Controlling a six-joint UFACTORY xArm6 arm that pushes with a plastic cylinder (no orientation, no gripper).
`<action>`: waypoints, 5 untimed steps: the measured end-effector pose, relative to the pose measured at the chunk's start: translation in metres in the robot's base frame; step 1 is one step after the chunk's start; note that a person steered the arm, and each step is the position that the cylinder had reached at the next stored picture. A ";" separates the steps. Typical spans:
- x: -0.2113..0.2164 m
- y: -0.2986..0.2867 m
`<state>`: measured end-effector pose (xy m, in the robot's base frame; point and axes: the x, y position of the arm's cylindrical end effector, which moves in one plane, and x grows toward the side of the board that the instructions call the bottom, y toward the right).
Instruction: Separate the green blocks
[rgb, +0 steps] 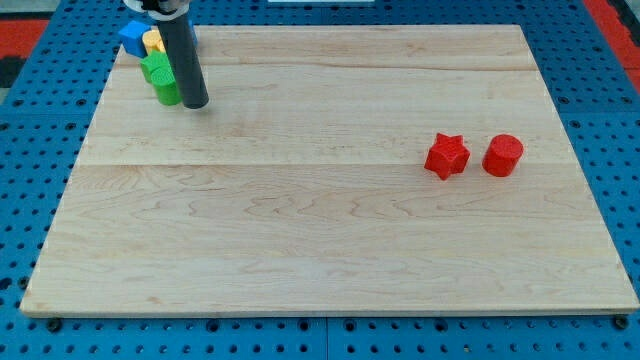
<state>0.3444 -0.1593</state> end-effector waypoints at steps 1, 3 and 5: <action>0.000 0.000; -0.001 0.024; -0.063 0.079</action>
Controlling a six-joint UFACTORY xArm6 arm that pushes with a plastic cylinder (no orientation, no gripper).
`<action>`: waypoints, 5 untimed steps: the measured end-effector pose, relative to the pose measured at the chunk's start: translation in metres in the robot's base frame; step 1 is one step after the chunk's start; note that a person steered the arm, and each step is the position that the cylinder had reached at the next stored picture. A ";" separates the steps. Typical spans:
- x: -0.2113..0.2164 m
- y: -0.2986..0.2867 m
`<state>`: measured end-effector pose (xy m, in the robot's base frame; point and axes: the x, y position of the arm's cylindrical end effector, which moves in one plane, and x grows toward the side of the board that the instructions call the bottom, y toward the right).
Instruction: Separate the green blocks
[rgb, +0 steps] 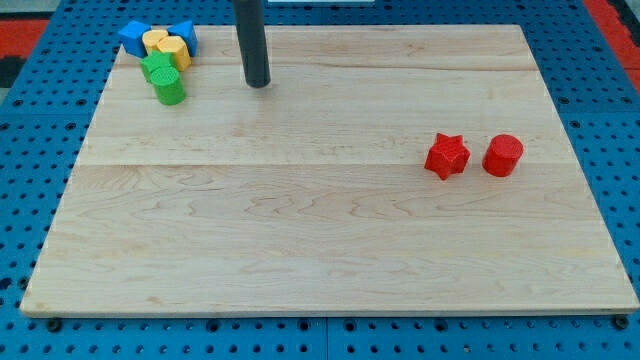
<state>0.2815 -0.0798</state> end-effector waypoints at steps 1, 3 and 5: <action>-0.051 -0.032; -0.089 -0.096; -0.090 -0.187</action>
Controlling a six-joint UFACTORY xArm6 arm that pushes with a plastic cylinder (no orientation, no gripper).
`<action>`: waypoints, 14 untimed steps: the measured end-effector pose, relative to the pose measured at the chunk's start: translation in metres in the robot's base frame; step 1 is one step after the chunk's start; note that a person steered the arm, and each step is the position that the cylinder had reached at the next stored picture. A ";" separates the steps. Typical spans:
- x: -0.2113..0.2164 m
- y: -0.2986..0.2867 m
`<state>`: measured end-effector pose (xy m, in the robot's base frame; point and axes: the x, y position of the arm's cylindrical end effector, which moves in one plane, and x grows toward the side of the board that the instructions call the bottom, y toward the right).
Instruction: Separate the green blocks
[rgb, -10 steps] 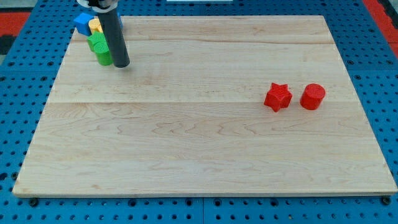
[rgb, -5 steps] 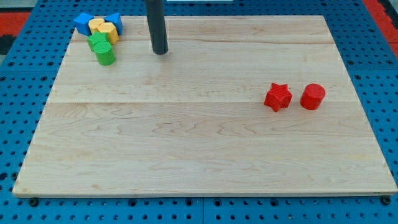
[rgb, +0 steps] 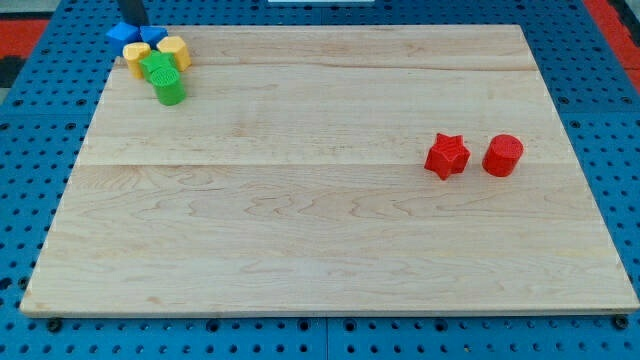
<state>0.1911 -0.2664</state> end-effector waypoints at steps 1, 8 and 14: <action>0.000 -0.004; 0.034 0.015; 0.063 0.000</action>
<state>0.2544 -0.2667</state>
